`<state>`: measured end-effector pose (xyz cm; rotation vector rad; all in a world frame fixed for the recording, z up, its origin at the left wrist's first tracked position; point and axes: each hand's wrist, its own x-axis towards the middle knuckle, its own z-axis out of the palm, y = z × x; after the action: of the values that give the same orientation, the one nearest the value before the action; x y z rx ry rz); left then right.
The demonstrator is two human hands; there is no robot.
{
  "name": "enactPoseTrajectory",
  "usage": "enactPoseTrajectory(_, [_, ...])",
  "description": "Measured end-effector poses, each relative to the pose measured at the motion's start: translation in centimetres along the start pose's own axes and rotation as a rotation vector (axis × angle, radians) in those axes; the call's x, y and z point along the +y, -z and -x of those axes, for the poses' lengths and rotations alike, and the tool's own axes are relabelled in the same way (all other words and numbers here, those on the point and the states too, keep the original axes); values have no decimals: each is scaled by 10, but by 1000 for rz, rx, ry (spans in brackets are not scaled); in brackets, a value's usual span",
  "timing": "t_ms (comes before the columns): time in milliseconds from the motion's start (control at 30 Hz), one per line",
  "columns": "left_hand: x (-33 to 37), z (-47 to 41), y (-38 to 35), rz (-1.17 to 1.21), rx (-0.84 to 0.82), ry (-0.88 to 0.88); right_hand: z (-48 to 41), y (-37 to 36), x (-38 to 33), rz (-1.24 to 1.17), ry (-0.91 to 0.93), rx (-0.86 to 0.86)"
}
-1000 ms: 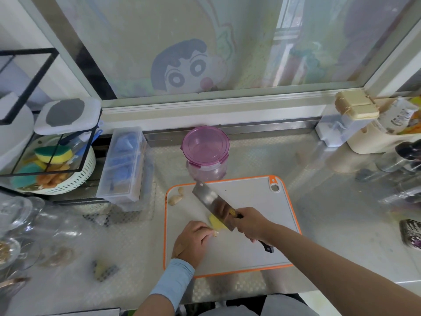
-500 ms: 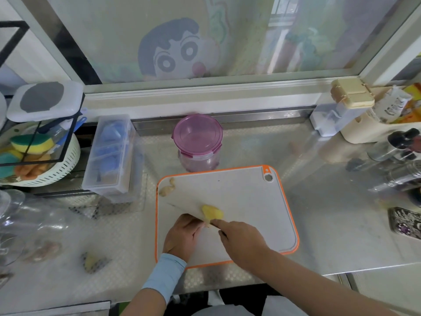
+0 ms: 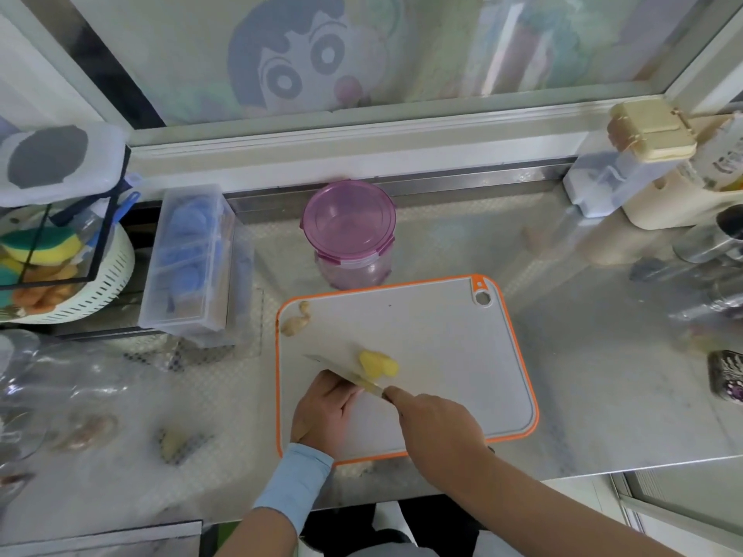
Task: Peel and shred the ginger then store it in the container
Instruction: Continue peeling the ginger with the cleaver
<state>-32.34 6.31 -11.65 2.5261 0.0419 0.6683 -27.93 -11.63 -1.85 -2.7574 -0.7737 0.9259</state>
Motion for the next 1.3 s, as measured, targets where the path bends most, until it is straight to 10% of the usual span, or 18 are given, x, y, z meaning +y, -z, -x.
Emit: enactPoseTrajectory(1300, [-1, 3, 2, 115, -136, 135, -26, 10, 1, -87, -21, -96])
